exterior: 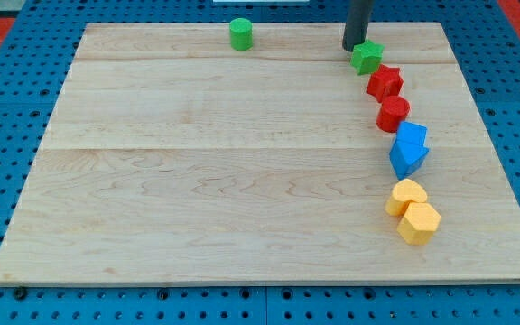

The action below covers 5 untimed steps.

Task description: Push the green circle above the green star

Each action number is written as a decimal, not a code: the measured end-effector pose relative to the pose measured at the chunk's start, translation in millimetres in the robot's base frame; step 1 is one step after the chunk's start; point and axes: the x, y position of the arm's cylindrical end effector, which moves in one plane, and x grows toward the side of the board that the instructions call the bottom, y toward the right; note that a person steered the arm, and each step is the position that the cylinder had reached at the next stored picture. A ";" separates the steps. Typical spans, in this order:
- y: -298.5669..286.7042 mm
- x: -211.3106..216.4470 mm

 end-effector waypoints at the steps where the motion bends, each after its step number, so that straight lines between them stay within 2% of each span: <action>1: -21.7 0.0; 2: -91.9 15.0; 3: -153.2 64.0; 4: -254.8 64.4; 5: -272.3 11.6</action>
